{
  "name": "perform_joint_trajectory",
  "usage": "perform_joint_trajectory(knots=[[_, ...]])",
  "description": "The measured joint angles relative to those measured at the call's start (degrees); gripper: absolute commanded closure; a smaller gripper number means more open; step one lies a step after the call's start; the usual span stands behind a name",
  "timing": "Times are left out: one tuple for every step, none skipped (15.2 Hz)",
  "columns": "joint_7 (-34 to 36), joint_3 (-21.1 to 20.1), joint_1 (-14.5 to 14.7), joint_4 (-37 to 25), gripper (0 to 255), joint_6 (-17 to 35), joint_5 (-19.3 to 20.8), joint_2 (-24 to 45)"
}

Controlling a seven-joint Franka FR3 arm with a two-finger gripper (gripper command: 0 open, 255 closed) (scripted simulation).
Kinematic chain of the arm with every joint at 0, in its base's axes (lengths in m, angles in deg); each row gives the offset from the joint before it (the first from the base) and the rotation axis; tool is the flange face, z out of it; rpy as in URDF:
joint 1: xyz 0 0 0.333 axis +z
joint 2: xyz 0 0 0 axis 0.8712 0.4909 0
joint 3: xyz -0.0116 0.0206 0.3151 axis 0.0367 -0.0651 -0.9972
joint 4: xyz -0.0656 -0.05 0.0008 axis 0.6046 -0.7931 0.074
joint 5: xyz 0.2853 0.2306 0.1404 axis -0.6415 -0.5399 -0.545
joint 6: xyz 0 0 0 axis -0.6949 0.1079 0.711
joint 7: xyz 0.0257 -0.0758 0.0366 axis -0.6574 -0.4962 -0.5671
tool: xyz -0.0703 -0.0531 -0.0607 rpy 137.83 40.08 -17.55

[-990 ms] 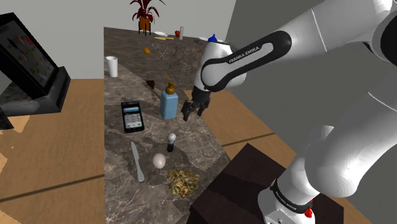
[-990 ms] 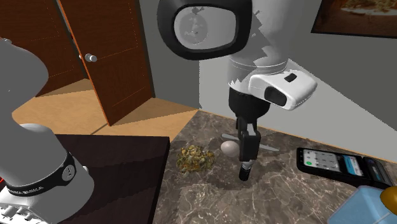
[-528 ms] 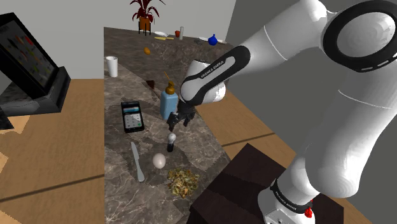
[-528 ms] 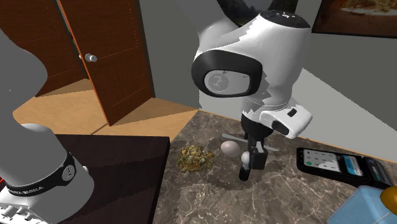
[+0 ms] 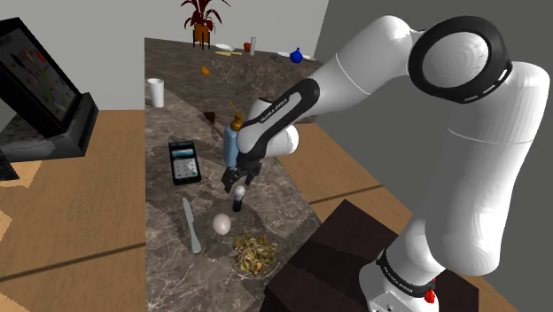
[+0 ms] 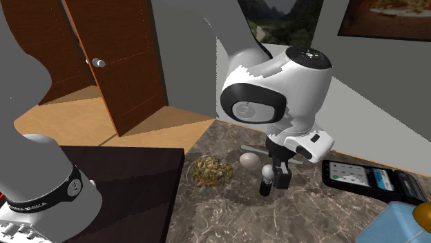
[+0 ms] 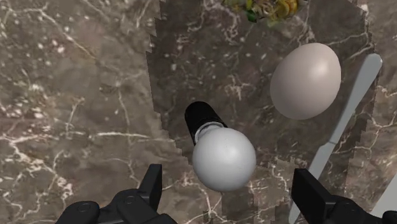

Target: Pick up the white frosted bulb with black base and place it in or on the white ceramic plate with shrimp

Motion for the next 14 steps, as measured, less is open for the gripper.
perform_joint_trajectory(knots=[[-0.16,-0.12,-0.05,-0.37,0,0.34,-0.17,0.72],[-0.47,-0.36,-0.13,-0.58,0,1.04,-0.53,1.62],[-0.59,-0.5,-0.14,-0.71,0,1.44,-0.71,2.15],[-0.71,-0.57,-0.19,-0.84,0,1.67,-0.81,2.5],[-0.76,-0.61,-0.2,-0.89,0,1.79,-0.87,2.66],[-0.79,-0.63,-0.22,-0.92,0,1.85,-0.9,2.75],[-0.82,-0.64,-0.23,-0.92,0,1.88,-0.92,2.78],[-0.83,-0.65,-0.24,-0.93,0,1.9,-0.93,2.8],[-0.84,-0.65,-0.24,-0.93,0,1.91,-0.93,2.81],[-0.84,-0.65,-0.24,-0.93,255,1.91,-0.93,2.81],[-0.84,-0.65,-0.24,-0.93,255,1.91,-0.93,2.81],[-0.84,-0.66,-0.24,-0.94,255,1.91,-0.93,2.8],[-0.83,-0.65,-0.24,-0.94,255,1.91,-0.93,2.8],[-0.83,-0.65,-0.24,-0.94,255,1.91,-0.93,2.8]])
